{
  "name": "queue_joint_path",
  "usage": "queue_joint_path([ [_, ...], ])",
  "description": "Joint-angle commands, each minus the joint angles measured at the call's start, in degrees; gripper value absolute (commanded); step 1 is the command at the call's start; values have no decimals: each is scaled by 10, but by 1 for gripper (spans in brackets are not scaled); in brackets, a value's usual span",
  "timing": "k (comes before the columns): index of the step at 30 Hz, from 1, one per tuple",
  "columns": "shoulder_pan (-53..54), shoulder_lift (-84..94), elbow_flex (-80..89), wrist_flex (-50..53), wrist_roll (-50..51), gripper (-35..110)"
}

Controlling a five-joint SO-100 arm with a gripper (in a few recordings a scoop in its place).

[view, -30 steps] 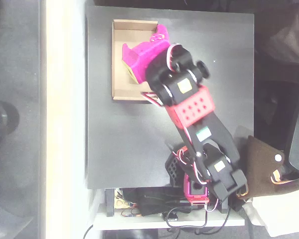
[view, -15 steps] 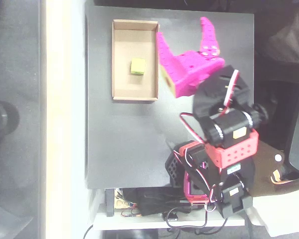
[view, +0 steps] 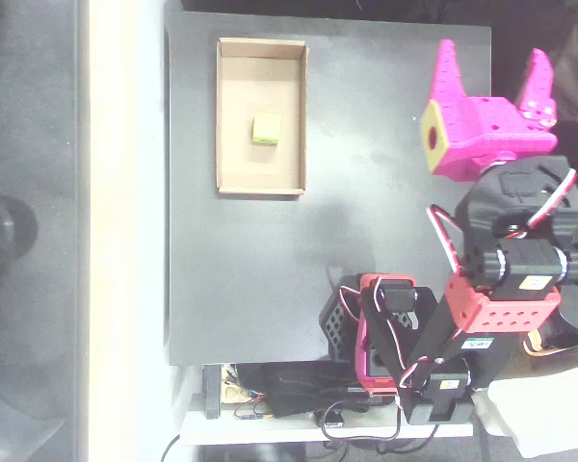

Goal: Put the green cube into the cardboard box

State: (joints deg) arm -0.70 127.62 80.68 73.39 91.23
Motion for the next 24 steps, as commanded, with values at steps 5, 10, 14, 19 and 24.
queue_joint_path([
  [5, 7, 12, 2, 5, 65, 27],
  [10, 7, 17, 47, 2, 62, 16],
  [14, 7, 40, 115, -1, 62, 11],
  [19, 7, 86, 206, -1, 62, 7],
  [24, 7, 141, 284, -2, 62, 6],
])
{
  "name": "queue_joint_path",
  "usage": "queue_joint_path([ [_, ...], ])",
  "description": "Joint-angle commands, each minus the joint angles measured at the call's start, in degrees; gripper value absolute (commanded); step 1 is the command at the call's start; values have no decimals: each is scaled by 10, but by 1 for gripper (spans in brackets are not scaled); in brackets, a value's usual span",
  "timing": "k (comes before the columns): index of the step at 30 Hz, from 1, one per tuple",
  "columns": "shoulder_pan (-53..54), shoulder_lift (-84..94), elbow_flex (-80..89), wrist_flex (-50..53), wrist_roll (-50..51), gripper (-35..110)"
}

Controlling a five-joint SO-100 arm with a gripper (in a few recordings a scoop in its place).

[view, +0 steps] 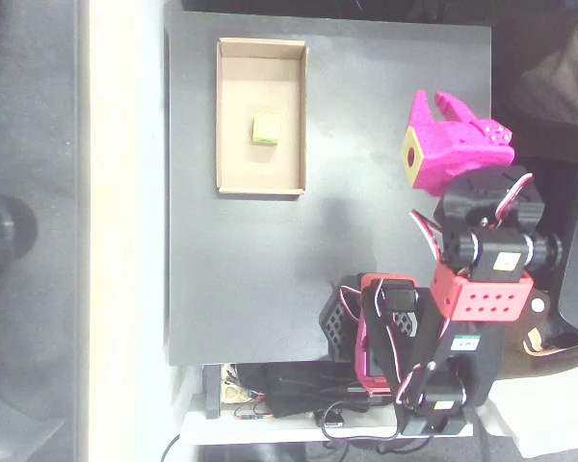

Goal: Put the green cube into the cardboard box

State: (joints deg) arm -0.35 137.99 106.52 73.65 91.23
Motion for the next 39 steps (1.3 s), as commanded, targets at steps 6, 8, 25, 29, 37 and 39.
queue_joint_path([
  [6, 4, 91, 110, -4, 61, 6],
  [8, 6, 115, 136, -4, 61, 5],
  [25, 28, 380, 452, -75, 60, 3],
  [29, 22, 439, 530, -76, 60, 3],
  [37, 18, 512, 636, -75, 60, 3],
  [39, 18, 515, 655, -75, 60, 3],
])
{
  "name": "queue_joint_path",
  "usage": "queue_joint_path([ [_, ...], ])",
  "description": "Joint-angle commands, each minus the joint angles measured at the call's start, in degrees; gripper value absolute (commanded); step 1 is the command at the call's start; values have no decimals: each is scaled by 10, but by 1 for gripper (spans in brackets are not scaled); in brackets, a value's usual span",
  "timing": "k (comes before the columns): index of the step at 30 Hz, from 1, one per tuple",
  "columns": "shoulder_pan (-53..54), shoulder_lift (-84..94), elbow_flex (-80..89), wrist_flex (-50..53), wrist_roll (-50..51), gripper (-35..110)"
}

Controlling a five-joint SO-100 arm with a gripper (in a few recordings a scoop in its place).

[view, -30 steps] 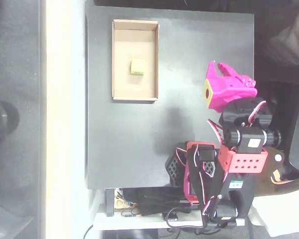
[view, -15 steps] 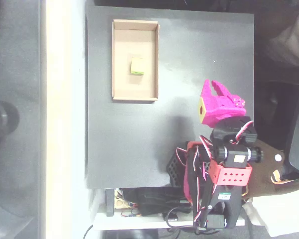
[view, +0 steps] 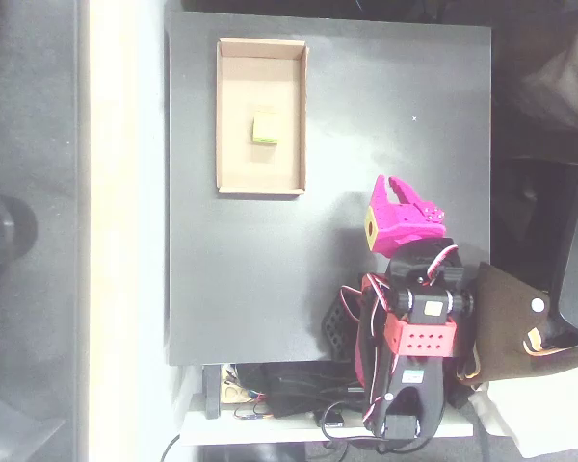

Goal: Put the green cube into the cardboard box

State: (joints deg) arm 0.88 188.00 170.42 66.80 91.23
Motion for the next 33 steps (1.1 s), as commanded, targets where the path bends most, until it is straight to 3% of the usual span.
queue_joint_path([
  [1, 5, 15, 24, -5, 60, 3],
  [18, 5, 11, 105, 5, 62, 3],
  [25, 5, 15, 105, 76, 62, 3],
  [33, 5, 15, 105, 84, 67, 4],
])
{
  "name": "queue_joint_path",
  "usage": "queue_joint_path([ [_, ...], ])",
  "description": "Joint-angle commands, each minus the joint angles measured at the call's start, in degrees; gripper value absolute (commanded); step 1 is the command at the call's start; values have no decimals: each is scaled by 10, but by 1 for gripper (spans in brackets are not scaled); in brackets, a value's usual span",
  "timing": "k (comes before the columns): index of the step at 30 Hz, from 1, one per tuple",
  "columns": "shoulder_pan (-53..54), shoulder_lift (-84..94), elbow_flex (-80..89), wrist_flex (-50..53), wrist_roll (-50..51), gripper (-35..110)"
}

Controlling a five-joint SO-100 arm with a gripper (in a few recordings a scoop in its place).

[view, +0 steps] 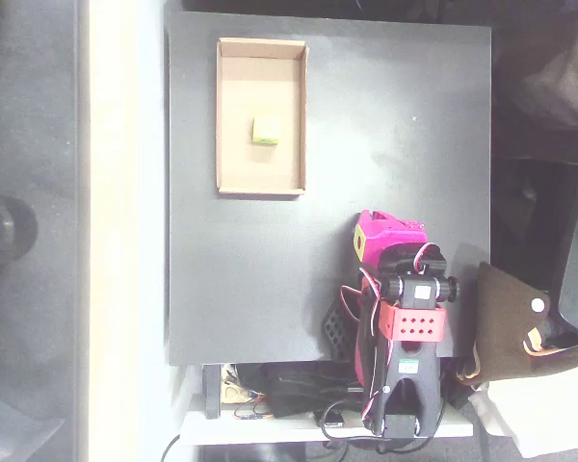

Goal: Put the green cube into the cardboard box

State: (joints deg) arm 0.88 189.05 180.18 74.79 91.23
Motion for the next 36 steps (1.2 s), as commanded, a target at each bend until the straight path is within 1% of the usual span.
queue_joint_path([
  [1, 5, 4, 8, 4, 67, 4],
  [9, 6, 4, 8, 5, 63, 4],
  [14, 6, 4, 8, 34, 62, 4],
  [36, 6, 5, 8, 35, 62, 4],
])
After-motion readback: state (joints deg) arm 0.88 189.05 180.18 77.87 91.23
